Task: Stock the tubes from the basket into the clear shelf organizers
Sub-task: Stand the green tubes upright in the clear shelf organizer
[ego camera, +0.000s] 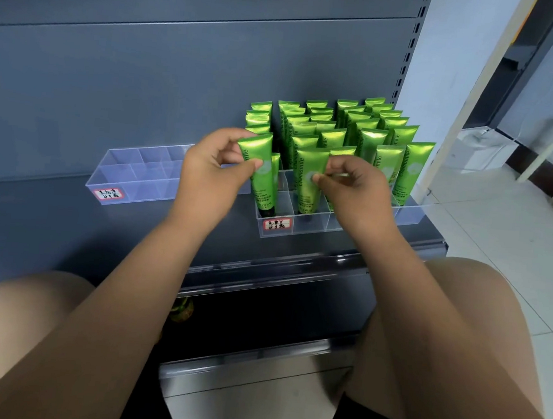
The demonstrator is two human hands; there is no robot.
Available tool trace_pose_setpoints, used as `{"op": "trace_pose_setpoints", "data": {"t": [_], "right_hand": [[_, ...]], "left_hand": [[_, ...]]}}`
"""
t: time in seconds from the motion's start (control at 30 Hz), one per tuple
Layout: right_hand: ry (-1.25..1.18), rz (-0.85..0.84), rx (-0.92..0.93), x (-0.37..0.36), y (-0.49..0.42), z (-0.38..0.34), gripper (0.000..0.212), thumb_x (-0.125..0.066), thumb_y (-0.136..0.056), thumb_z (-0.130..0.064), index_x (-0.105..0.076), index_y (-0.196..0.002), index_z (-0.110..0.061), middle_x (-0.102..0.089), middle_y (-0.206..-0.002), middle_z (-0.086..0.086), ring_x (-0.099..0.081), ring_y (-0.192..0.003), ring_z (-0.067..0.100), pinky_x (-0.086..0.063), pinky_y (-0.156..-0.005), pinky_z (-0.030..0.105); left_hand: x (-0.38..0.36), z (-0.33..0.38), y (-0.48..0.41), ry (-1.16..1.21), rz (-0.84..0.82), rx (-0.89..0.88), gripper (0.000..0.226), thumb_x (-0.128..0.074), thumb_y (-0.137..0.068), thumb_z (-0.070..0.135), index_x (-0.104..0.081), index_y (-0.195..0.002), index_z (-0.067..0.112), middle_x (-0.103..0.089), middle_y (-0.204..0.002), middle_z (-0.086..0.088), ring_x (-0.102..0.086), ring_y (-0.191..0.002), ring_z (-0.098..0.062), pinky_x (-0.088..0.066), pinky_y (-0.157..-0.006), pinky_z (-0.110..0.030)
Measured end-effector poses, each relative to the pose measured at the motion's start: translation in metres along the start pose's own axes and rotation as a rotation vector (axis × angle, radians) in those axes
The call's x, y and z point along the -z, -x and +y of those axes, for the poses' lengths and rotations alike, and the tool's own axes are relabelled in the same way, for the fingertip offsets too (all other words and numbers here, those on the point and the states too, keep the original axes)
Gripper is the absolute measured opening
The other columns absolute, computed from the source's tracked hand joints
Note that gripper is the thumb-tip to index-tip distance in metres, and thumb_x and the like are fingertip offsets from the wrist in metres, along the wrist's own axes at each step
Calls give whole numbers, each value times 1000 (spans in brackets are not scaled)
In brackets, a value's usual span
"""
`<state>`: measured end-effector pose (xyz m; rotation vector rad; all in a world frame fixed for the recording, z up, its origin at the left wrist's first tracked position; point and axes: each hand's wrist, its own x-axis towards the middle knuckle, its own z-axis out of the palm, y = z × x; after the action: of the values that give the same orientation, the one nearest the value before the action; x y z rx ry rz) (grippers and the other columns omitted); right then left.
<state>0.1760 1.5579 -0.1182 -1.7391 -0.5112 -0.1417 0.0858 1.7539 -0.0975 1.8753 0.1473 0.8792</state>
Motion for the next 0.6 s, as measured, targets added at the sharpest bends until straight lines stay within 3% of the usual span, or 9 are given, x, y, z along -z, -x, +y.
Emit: {"op": "trace_pose_setpoints", "data": {"t": [0.13,0.27,0.4,0.6], "right_hand": [[34,-22,0,-4,0,5,16,-79,-85,-11,-64,-82,-5,-57,-73,-7,-52,-64,7,-44,-64,18],[79,-31,-39,-4,-2,9,15,-81,-84,-14,-67,-81,-15,-59,-75,-10,-55,-68,5,-46,-68,20],[87,-20,-94,-5,-3,12,20,-82,-83,-17,-64,-78,-23,-60,-76,-10,-58,-72,9,-54,-73,29],[51,-29,-139,-8,-2,13,18,-83,-82,-18,-66,-83,-24,-64,-80,-9,-63,-77,12,-59,-82,41]], "left_hand": [[-4,-5,10,-24,-33,18,35,-81,-81,4,-72,-108,24,-57,-83,3,-59,-77,-9,-48,-81,-14],[-10,-12,21,-17,-27,86,38,-85,-78,4,-69,-108,23,-59,-89,9,-59,-82,-10,-50,-83,-14],[-14,-20,27,12,-4,130,41,-86,-77,5,-59,-99,25,-62,-92,3,-61,-84,-11,-54,-84,-22],[-18,-24,28,-15,47,134,40,-86,-78,9,-55,-94,29,-61,-90,7,-63,-86,-11,-54,-81,-22]]}}
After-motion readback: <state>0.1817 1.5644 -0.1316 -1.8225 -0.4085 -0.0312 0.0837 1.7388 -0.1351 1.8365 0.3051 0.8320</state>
